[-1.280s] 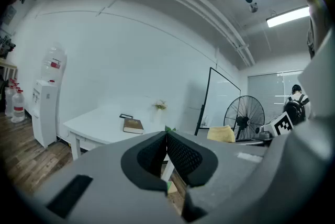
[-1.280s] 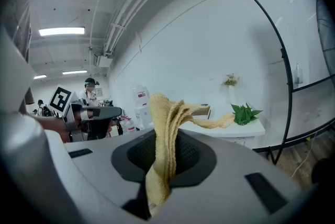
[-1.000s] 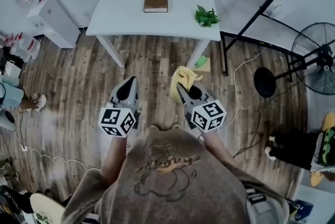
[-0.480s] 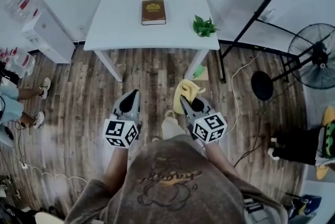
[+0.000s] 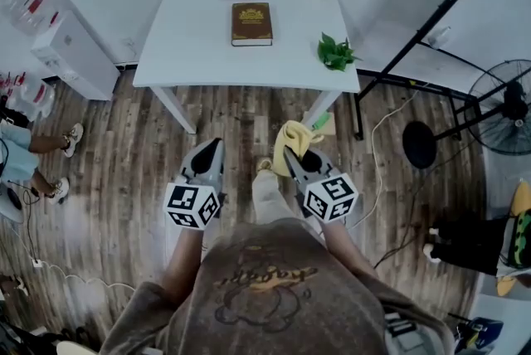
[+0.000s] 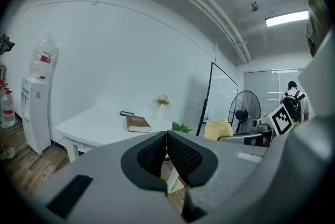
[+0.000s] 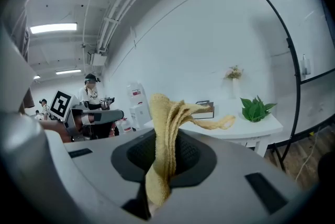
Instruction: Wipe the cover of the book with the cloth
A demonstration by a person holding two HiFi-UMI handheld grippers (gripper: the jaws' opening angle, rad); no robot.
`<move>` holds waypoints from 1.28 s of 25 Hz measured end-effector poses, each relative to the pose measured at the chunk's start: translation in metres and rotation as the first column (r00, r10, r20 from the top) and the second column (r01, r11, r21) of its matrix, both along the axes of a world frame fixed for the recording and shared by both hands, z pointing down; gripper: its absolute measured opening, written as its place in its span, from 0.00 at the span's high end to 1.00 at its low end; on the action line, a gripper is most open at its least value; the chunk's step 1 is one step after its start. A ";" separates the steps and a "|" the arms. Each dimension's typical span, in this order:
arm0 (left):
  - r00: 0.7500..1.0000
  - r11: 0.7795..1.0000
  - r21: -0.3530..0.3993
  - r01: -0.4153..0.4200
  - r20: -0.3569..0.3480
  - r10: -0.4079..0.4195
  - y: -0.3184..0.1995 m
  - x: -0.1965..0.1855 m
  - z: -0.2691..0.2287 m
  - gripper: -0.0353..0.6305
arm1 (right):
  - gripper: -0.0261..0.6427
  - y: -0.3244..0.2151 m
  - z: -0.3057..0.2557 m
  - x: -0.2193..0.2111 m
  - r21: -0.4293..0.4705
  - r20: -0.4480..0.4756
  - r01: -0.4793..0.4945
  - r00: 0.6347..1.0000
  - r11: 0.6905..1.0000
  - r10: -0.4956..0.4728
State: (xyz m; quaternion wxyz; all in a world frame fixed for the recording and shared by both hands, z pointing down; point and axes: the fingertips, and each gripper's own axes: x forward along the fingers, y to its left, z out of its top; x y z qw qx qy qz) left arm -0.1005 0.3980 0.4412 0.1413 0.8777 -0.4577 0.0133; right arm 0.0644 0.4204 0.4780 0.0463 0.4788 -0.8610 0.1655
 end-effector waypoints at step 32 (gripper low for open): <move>0.993 0.993 -0.021 0.115 -0.009 -0.115 -0.331 0.040 -0.013 0.94 | 0.86 -0.343 -0.007 0.043 -0.039 0.026 0.129 0.991 0.991 -0.128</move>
